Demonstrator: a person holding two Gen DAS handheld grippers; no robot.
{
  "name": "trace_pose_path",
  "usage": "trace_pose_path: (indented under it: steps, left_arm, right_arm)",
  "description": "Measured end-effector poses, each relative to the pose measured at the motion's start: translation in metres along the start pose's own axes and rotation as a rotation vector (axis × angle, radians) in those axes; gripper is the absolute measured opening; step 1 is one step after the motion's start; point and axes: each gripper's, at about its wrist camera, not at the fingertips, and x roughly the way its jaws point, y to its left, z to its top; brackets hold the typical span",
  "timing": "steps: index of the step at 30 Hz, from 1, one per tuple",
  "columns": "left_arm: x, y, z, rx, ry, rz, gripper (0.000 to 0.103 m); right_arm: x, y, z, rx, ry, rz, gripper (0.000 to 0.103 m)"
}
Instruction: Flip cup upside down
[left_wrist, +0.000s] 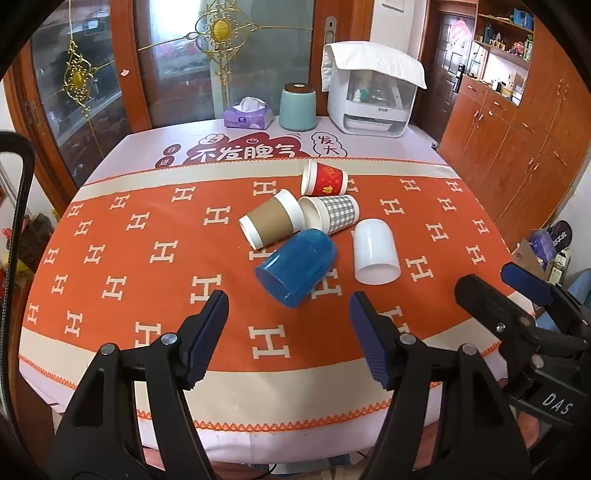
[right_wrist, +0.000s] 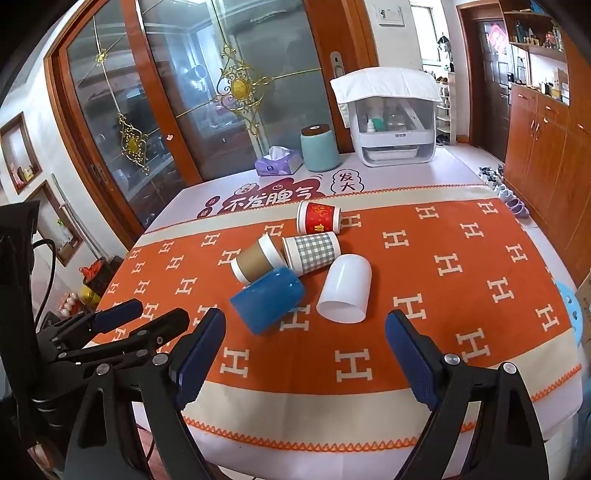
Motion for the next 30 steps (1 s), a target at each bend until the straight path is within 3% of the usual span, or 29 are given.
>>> trace_pose_path:
  steps: [30]
  left_arm:
    - [0.008, 0.005, 0.002, -0.027, 0.016, -0.005, 0.066]
  right_arm:
    - [0.006, -0.003, 0.004, 0.002, 0.003, 0.004, 0.089]
